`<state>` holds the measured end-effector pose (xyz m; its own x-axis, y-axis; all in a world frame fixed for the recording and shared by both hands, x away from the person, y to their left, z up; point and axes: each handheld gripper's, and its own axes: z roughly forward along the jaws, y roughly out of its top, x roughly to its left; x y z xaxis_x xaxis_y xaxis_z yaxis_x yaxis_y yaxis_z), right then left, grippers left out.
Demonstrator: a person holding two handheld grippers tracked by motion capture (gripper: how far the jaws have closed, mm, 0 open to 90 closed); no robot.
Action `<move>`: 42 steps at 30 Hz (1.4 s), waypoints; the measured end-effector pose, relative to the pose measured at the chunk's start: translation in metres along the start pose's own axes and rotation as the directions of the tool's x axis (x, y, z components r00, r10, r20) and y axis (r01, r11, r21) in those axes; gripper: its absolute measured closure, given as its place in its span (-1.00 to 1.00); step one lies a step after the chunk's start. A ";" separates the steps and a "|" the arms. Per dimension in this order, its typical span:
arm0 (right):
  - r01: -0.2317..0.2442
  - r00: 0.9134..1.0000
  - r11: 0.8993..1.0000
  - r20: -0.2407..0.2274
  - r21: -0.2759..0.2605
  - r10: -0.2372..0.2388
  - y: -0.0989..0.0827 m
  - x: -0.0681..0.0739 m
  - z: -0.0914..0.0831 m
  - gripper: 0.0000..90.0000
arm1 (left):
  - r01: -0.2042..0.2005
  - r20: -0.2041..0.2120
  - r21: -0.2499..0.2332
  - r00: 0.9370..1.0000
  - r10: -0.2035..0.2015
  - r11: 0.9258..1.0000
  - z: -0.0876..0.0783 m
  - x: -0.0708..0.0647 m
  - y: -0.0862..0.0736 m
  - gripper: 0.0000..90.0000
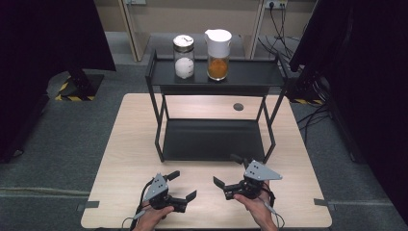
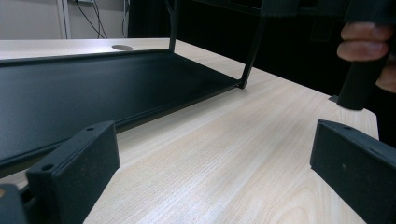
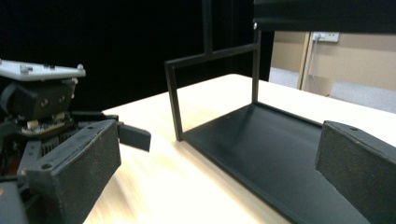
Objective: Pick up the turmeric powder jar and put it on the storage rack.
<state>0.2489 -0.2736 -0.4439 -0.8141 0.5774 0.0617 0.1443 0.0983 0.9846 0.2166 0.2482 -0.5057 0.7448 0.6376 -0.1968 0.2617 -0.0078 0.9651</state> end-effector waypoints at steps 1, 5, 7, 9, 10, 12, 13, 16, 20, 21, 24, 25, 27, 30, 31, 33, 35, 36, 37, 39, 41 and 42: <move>-0.002 1.000 1.000 0.000 0.007 0.002 -0.001 0.000 0.000 -0.99 | 0.000 0.000 0.000 1.000 0.000 1.000 0.000 0.000 0.000 -0.98; -0.005 1.000 1.000 -0.005 0.013 0.005 -0.007 0.000 0.001 -0.99 | 0.000 -0.003 0.001 1.000 0.000 1.000 0.000 0.000 0.000 -0.98; -0.005 1.000 1.000 -0.005 0.013 0.005 -0.009 0.000 0.001 -0.99 | 0.000 -0.004 -0.002 1.000 0.000 1.000 0.000 0.000 0.001 -0.98; -0.006 1.000 1.000 -0.005 0.015 0.006 -0.011 0.001 0.001 -0.99 | 0.001 -0.006 -0.005 1.000 -0.001 1.000 0.000 0.000 0.001 -0.98; -0.010 1.000 1.000 -0.005 0.018 0.010 -0.012 0.001 0.000 -0.99 | 0.003 -0.007 -0.006 1.000 -0.003 1.000 0.000 0.001 0.001 -0.99; -0.014 1.000 1.000 -0.005 0.022 0.014 -0.014 0.001 0.000 -0.99 | 0.005 -0.008 -0.006 1.000 -0.005 1.000 0.000 0.001 0.000 -0.98; -0.015 1.000 1.000 -0.005 0.028 0.015 -0.014 0.001 0.001 -0.99 | 0.004 -0.008 -0.006 1.000 -0.004 1.000 -0.001 0.001 0.000 -0.98; -0.018 1.000 0.999 -0.014 0.042 0.019 -0.017 0.001 0.003 -0.99 | 0.001 -0.009 -0.008 1.000 -0.001 1.000 -0.001 0.000 0.000 -0.98; -0.024 0.999 0.998 -0.022 0.059 0.025 -0.019 0.001 0.006 -0.99 | 0.006 -0.010 -0.008 1.000 -0.006 1.000 -0.001 0.001 0.000 -0.98; -0.025 0.999 0.998 -0.022 0.064 0.026 -0.020 0.001 0.008 -0.99 | 0.006 -0.010 -0.008 1.000 -0.006 1.000 -0.001 0.001 0.000 -0.99; -0.023 0.999 0.997 -0.029 0.078 0.026 -0.021 0.003 0.010 -0.99 | 0.004 -0.008 -0.008 1.000 -0.004 1.000 -0.001 0.000 0.000 -0.98; -0.022 0.999 0.997 -0.031 0.080 0.024 -0.021 0.003 0.011 -0.99 | 0.004 -0.008 -0.008 1.000 -0.004 1.000 -0.001 0.000 0.000 -0.98; -0.022 0.999 0.996 -0.030 0.081 0.025 -0.022 0.003 0.012 -0.99 | 0.005 -0.009 -0.009 1.000 -0.005 1.000 -0.001 0.000 0.000 -0.98; -0.032 0.999 0.996 -0.029 0.081 0.035 -0.022 0.002 0.012 -0.99 | 0.004 -0.008 -0.009 1.000 -0.004 1.000 -0.002 0.000 0.000 -0.98; -0.033 0.999 0.996 -0.028 0.082 0.035 -0.023 0.002 0.012 -0.99 | 0.000 -0.007 -0.010 1.000 0.000 1.000 -0.002 0.000 0.000 -0.98; -0.034 0.999 0.996 -0.024 0.082 0.036 -0.022 0.003 0.011 -0.99 | 0.000 -0.003 -0.011 1.000 0.000 1.000 -0.002 -0.001 -0.001 -0.98; -0.039 0.999 0.996 -0.024 0.079 0.041 -0.023 0.002 0.011 -0.99 | -0.001 -0.004 -0.011 1.000 0.001 1.000 -0.003 -0.001 -0.001 -0.98; -0.039 0.999 0.996 -0.024 0.079 0.041 -0.023 0.002 0.011 -0.99 | -0.001 -0.004 -0.011 1.000 0.001 1.000 -0.003 -0.001 -0.001 -0.98; -0.039 0.999 0.996 -0.023 0.080 0.041 -0.023 0.002 0.011 -0.99 | 0.000 -0.004 -0.010 1.000 0.000 1.000 -0.003 -0.001 -0.001 -0.98; -0.043 0.999 0.996 -0.020 0.081 0.045 -0.023 0.001 0.011 -0.99 | 0.001 -0.005 -0.009 1.000 -0.001 1.000 -0.002 -0.001 -0.001 -0.98; -0.044 0.999 0.996 -0.021 0.081 0.046 -0.023 0.001 0.010 -0.99 | 0.002 -0.003 -0.007 1.000 -0.002 1.000 -0.002 -0.001 -0.001 -0.98; -0.045 0.999 0.996 -0.019 0.081 0.047 -0.023 0.001 0.010 -0.99 | 0.002 -0.003 -0.008 1.000 -0.002 1.000 -0.002 0.000 -0.001 -0.98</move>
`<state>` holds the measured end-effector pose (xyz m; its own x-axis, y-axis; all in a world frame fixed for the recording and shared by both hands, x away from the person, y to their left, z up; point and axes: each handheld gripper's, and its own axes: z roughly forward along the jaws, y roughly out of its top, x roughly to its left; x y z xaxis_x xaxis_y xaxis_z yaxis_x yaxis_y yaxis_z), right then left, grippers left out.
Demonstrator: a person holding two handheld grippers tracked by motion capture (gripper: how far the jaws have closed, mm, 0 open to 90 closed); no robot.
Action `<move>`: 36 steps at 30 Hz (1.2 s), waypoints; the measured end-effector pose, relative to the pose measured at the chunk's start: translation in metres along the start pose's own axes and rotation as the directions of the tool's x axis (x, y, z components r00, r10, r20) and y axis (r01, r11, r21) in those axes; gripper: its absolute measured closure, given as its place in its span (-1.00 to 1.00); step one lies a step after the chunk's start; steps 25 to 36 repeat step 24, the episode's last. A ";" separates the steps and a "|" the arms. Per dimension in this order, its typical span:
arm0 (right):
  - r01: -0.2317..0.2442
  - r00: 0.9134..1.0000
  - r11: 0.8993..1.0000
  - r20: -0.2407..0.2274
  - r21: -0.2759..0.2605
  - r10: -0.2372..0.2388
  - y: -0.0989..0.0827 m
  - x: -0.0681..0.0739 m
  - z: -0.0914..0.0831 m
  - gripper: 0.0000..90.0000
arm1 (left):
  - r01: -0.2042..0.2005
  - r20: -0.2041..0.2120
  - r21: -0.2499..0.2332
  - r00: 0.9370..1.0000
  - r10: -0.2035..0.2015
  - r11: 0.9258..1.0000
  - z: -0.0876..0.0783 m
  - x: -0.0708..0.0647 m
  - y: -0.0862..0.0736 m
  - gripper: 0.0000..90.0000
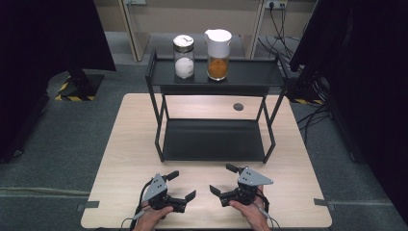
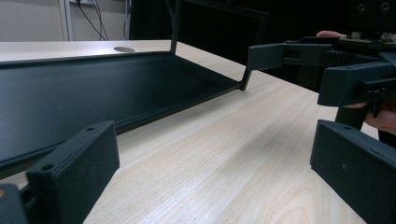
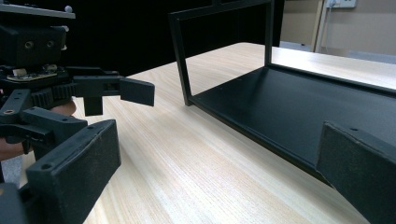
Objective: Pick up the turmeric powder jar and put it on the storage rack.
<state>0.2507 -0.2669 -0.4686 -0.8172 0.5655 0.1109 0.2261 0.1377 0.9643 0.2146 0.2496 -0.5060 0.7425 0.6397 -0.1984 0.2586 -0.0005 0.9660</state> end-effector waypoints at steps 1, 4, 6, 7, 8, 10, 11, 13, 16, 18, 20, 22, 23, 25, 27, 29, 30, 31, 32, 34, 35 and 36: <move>-0.002 1.000 1.000 0.001 -0.002 0.002 0.000 0.000 0.000 -0.99 | 0.000 0.000 0.000 1.000 0.000 1.000 0.000 0.000 0.000 -0.98; -0.004 1.000 1.000 0.001 -0.001 0.004 -0.001 -0.001 0.000 -0.99 | -0.001 -0.001 -0.001 1.000 0.001 1.000 0.000 0.000 0.000 -0.98; -0.004 1.000 1.000 0.001 -0.001 0.004 -0.001 -0.001 0.000 -0.99 | 0.000 -0.001 0.000 1.000 0.000 1.000 0.000 0.000 0.000 -0.98; -0.004 1.000 1.000 0.001 -0.001 0.004 -0.001 -0.001 0.000 -0.99 | 0.001 0.000 0.001 1.000 -0.001 1.000 0.000 0.000 0.000 -0.98; -0.004 1.000 1.000 0.000 0.000 0.004 0.000 -0.001 0.000 -0.99 | 0.002 0.000 0.001 1.000 -0.002 1.000 0.000 0.000 0.000 -0.98; -0.006 1.000 1.000 0.001 0.001 0.006 -0.001 -0.001 0.000 -0.99 | 0.001 0.000 0.001 1.000 -0.001 1.000 0.000 0.000 0.000 -0.98; -0.008 1.000 1.000 0.001 0.004 0.008 -0.001 -0.001 0.001 -0.99 | 0.001 0.000 0.001 1.000 -0.001 1.000 0.000 0.000 0.000 -0.99; -0.008 1.000 1.000 0.000 0.005 0.008 -0.001 -0.001 0.001 -0.99 | 0.001 0.000 0.000 1.000 -0.001 1.000 0.000 0.000 0.000 -0.98; -0.007 1.000 1.000 0.000 0.005 0.007 -0.001 -0.001 0.001 -0.99 | 0.002 -0.001 0.000 1.000 -0.002 1.000 0.000 0.000 0.000 -0.98; -0.007 1.000 1.000 0.001 0.004 0.007 -0.001 -0.001 0.001 -0.99 | 0.002 -0.001 0.000 1.000 -0.002 1.000 0.000 0.000 0.000 -0.98; -0.008 1.000 1.000 0.001 0.004 0.008 -0.001 -0.001 0.000 -0.99 | 0.002 -0.001 0.000 1.000 -0.002 1.000 0.000 0.000 0.000 -0.98; -0.010 1.000 1.000 0.002 0.003 0.010 -0.001 -0.001 0.000 -0.99 | 0.002 -0.002 0.000 1.000 -0.002 1.000 0.000 0.000 0.000 -0.98; -0.010 1.000 1.000 0.002 0.002 0.010 -0.001 -0.001 0.000 -0.99 | 0.001 -0.002 -0.001 1.000 -0.001 1.000 0.000 0.000 0.000 -0.98; -0.009 1.000 1.000 0.003 0.001 0.009 -0.001 -0.001 0.000 -0.99 | 0.001 -0.003 -0.001 1.000 -0.001 1.000 0.000 0.001 0.000 -0.98; -0.009 1.000 1.000 0.003 0.001 0.009 -0.001 -0.001 0.000 -0.99 | 0.001 -0.003 -0.001 1.000 -0.001 1.000 0.000 0.001 0.000 -0.98; -0.009 1.000 1.000 0.003 0.001 0.009 -0.001 -0.001 0.000 -0.99 | 0.001 -0.003 -0.001 1.000 -0.001 1.000 0.000 0.001 0.000 -0.98; -0.009 1.000 1.000 0.003 0.001 0.009 -0.001 -0.001 0.000 -0.99 | 0.001 -0.003 -0.001 1.000 -0.001 1.000 0.000 0.001 0.000 -0.98; -0.009 1.000 1.000 0.003 0.001 0.009 -0.001 -0.001 0.000 -0.99 | 0.001 -0.003 -0.001 1.000 -0.001 1.000 0.000 0.001 0.000 -0.98; -0.009 1.000 1.000 0.003 0.001 0.009 -0.001 -0.001 0.000 -0.99 | 0.001 -0.003 -0.001 1.000 -0.001 1.000 0.000 0.001 0.000 -0.98; -0.009 1.000 1.000 0.003 0.001 0.009 -0.001 -0.001 0.000 -0.99 | 0.001 -0.003 -0.001 1.000 -0.001 1.000 0.000 0.001 0.000 -0.98; -0.009 1.000 1.000 0.003 0.001 0.009 -0.001 -0.001 0.000 -0.99 | 0.001 -0.003 -0.001 1.000 -0.001 1.000 0.000 0.001 0.000 -0.98; -0.009 1.000 1.000 0.003 0.001 0.009 -0.001 -0.001 0.000 -0.99 | 0.001 -0.003 -0.001 1.000 -0.001 1.000 0.000 0.001 0.000 -0.98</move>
